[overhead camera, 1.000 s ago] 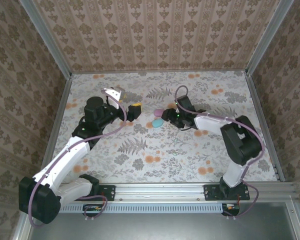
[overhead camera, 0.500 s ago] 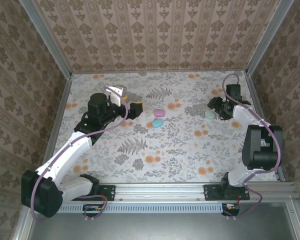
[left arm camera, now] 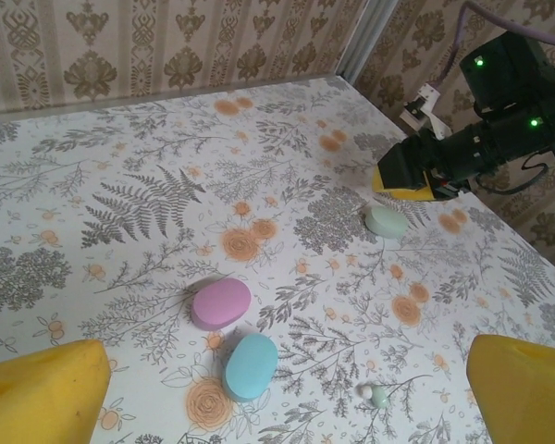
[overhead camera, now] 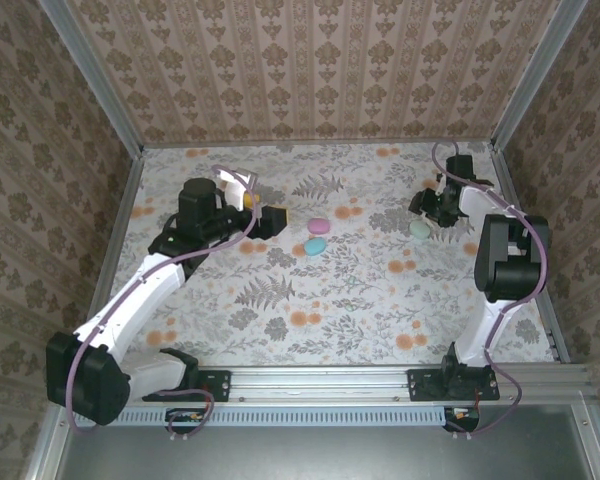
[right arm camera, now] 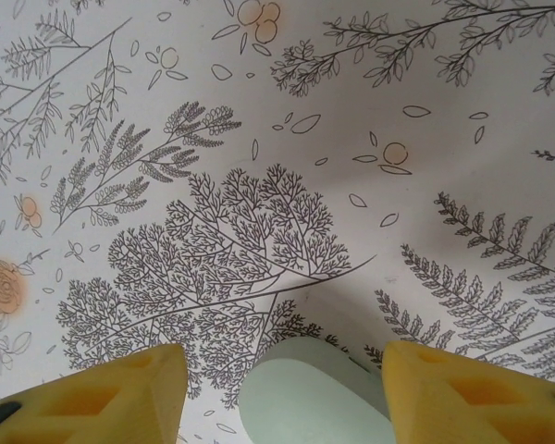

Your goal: Insert the wireless bluetooth earbuds into the charging case

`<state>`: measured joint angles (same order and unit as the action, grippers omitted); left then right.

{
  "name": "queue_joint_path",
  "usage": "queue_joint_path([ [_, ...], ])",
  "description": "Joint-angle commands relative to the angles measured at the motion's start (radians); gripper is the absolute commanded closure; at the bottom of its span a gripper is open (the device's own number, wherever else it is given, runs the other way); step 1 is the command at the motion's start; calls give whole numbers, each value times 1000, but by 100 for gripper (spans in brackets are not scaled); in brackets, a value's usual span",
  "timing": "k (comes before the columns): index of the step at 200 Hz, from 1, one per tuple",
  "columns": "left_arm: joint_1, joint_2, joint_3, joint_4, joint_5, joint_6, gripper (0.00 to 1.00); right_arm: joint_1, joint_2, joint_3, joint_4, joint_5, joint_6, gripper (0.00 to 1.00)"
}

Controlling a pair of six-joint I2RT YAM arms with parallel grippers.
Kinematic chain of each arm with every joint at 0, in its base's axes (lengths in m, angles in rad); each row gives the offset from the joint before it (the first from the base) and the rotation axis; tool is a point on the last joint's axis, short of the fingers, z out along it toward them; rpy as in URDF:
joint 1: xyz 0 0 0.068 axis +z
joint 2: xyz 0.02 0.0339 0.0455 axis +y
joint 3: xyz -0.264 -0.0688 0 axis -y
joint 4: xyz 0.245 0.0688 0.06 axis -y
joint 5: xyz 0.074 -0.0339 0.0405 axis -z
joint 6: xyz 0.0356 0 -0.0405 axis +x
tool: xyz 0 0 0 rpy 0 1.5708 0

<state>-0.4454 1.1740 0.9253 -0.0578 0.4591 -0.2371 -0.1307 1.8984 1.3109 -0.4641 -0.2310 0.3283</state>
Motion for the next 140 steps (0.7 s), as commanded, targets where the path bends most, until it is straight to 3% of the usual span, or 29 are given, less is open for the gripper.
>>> queue_joint_path([
  [1, -3, 5, 8, 18, 32, -18, 0, -1, 22, 21, -65, -46, -64, 40],
  [56, -3, 19, 25, 7, 33, -1, 0, 4, 6, -29, -99, -61, -104, 41],
  [140, -3, 18, 24, 15, 35, -4, 0, 58, -35, -65, -118, 58, -141, 40],
])
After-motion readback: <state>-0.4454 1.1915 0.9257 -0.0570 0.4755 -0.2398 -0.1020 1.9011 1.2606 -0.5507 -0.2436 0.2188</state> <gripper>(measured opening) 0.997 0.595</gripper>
